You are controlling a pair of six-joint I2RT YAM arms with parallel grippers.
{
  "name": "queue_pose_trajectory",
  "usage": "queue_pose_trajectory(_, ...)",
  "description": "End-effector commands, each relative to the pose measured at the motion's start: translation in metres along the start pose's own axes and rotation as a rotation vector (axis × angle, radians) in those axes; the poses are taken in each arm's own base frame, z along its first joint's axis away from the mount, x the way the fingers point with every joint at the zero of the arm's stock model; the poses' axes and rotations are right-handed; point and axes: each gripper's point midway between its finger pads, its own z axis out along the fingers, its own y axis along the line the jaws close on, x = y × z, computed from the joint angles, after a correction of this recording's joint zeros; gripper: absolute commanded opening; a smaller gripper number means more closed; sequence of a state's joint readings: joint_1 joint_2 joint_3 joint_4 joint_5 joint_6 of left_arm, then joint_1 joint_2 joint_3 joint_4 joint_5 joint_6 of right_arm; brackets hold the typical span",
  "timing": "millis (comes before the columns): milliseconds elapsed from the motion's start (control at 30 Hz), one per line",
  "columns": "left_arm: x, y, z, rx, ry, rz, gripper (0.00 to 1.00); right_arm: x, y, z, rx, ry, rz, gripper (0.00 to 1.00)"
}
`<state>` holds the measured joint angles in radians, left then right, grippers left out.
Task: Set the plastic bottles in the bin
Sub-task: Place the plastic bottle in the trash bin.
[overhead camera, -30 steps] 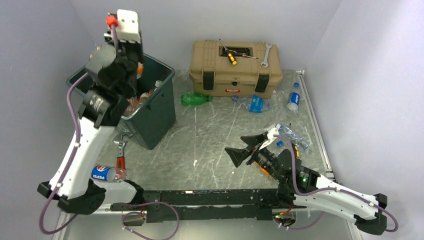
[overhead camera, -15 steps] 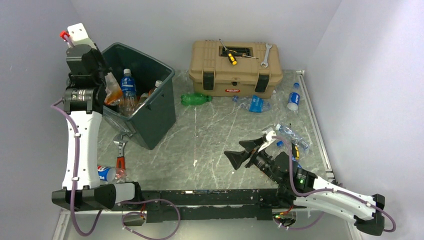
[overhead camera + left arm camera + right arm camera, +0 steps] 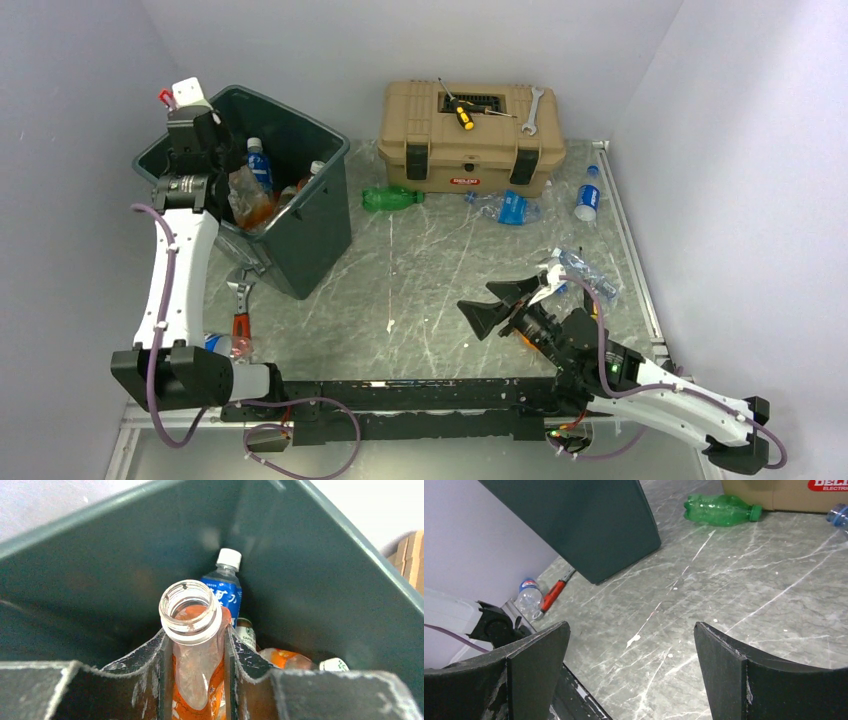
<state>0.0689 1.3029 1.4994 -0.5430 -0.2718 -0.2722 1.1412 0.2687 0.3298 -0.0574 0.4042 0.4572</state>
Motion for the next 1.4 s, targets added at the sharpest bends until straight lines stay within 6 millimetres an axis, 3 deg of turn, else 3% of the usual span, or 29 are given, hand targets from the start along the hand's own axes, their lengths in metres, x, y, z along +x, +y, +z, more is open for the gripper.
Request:
queue_pose_trajectory(0, 0.004, -0.014, 0.009, 0.063, -0.003, -0.06, 0.0, -0.008, -0.007, -0.006, 0.032, -0.032, 0.023, 1.0)
queue_pose_trajectory(333, 0.047, -0.015, 0.026, 0.097, 0.126, -0.098, 0.0, -0.025, -0.014, -0.014, 0.078, -0.066, 0.03, 1.0)
queue_pose_trajectory(600, 0.071, -0.004, 0.026, 0.071, 0.135, -0.09, 0.01, -0.104, -0.024, -0.038, 0.252, -0.166, 0.018, 1.0)
queue_pose_trajectory(767, 0.078, -0.01, 0.025, 0.109, 0.148, -0.095, 0.44, -0.113, -0.031, -0.04, 0.32, -0.154, -0.007, 1.0)
queue_pose_trajectory(833, 0.074, -0.013, 0.022, 0.127, 0.14, -0.097, 0.57, -0.11, -0.031, -0.039, 0.316, -0.158, -0.002, 1.0)
queue_pose_trajectory(933, 0.062, -0.016, 0.015, 0.144, 0.118, -0.092, 0.67, -0.107, -0.032, -0.038, 0.313, -0.163, 0.004, 1.0)
queue_pose_trajectory(1133, 0.034, -0.025, -0.008, 0.205, 0.042, -0.102, 0.76, -0.102, -0.037, -0.036, 0.344, -0.147, -0.009, 1.0)
queue_pose_trajectory(1267, 0.006, -0.036, -0.032, 0.26, -0.024, -0.087, 0.82, -0.101, -0.036, -0.033, 0.346, -0.143, -0.018, 1.0)
queue_pose_trajectory(1367, -0.022, -0.047, -0.058, 0.311, -0.101, -0.069, 0.98, -0.102, -0.035, -0.03, 0.348, -0.138, -0.028, 1.0)
